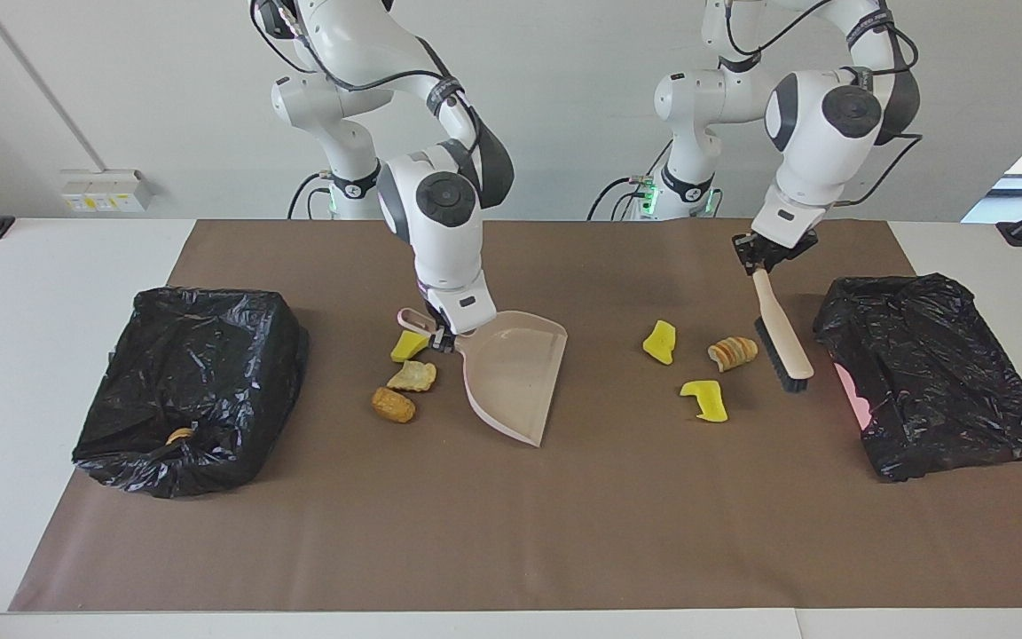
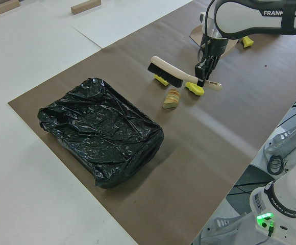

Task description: Sweep and dump trash in bin

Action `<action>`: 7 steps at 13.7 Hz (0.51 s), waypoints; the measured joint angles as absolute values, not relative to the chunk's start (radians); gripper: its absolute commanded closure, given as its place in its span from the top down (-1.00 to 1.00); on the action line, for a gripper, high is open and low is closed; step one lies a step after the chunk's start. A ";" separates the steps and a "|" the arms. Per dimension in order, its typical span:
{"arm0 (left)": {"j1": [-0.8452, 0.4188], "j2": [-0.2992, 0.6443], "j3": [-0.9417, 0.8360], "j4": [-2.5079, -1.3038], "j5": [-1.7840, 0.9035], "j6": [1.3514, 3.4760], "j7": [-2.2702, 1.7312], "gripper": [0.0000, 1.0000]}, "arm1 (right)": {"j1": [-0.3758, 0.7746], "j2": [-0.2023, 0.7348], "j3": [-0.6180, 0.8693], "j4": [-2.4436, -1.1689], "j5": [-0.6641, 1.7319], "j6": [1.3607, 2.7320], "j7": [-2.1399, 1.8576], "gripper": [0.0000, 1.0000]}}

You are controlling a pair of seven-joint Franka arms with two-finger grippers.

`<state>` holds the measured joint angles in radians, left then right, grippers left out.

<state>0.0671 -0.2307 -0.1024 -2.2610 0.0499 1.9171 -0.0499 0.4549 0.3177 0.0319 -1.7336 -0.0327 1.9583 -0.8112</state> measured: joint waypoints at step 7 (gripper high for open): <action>0.149 -0.210 -0.119 -2.409 0.060 1.954 -0.046 -1.00 | 0.513 0.341 0.041 -1.771 -0.032 2.059 -0.845 -1.00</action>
